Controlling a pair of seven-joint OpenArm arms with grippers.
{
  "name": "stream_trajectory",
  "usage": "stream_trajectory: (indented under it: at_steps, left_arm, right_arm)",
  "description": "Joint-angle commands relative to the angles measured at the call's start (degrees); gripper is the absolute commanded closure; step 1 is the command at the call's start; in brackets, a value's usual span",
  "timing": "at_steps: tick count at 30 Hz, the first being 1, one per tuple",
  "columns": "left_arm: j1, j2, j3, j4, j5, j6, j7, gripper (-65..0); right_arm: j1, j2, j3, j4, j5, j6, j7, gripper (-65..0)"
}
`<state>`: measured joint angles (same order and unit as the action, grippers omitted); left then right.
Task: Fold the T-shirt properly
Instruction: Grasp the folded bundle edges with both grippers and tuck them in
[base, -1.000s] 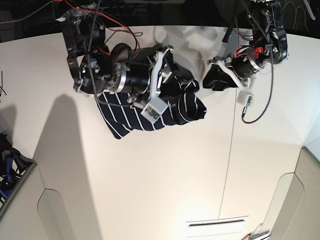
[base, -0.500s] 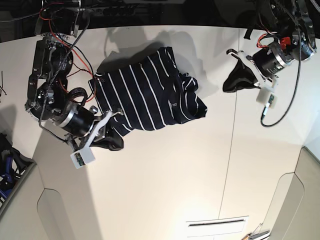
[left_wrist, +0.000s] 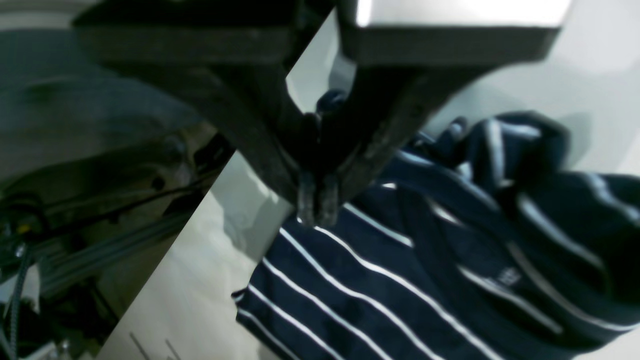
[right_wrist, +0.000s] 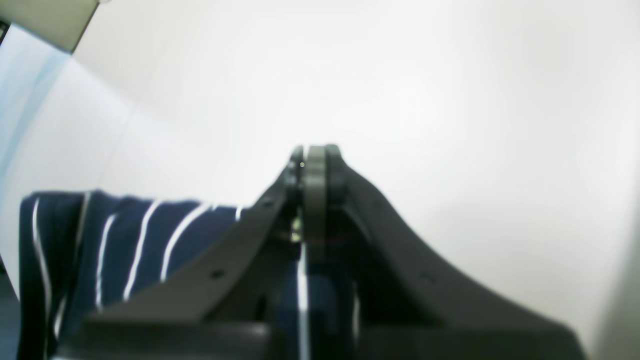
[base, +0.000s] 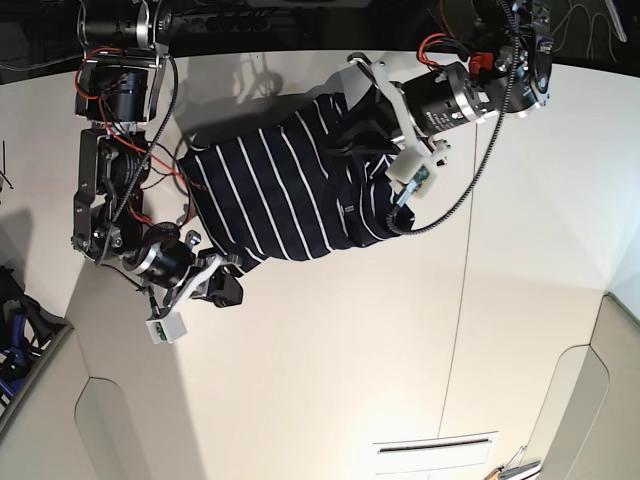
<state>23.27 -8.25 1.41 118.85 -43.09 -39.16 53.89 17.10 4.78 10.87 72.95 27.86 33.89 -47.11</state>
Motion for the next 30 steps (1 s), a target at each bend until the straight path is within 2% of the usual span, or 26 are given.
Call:
stream_trajectory:
  at_steps: [1, 7, 11, 14, 16, 26, 30]
  left_arm:
    - [-0.1, 0.7, 0.5, 0.9, -0.2, 0.6, -1.7, 0.0]
    - [-0.1, 1.7, 0.8, -2.0, 2.4, 1.2, -2.3, 0.0]
    - [-0.2, 1.7, 0.6, -5.7, 7.3, 1.4, -3.6, 0.0]
    - [-0.2, 1.7, -0.9, -8.2, 8.6, 4.0, -4.4, 0.0]
    - [-0.2, 1.7, -2.6, -8.7, 8.5, 4.0, -4.4, 0.0]
    - [-0.2, 1.4, -11.5, -8.7, 2.5, 3.6, -1.7, 0.0]
    - [0.0, 1.4, -11.9, -8.6, -6.4, -0.5, 2.3, 0.0]
  right_arm:
    - [2.0, 0.3, 0.1, -0.3, 1.0, 0.4, 1.3, 0.0]
    - [2.2, 0.3, 0.1, -2.3, 1.0, 0.4, 1.2, 0.0]
    - [2.2, 0.3, 0.1, -2.3, 1.0, 0.4, 1.2, 0.0]
    - [2.1, 0.3, 0.1, -2.3, 1.0, 0.4, 1.2, 0.0]
    - [2.1, 0.3, 0.1, -2.3, 1.0, 0.4, 1.0, 0.0]
    - [0.5, 0.3, 0.1, -2.3, 1.0, 0.5, 0.7, 0.0]
    - [0.5, 0.3, 0.1, -2.3, 1.0, 0.5, 1.1, 0.0]
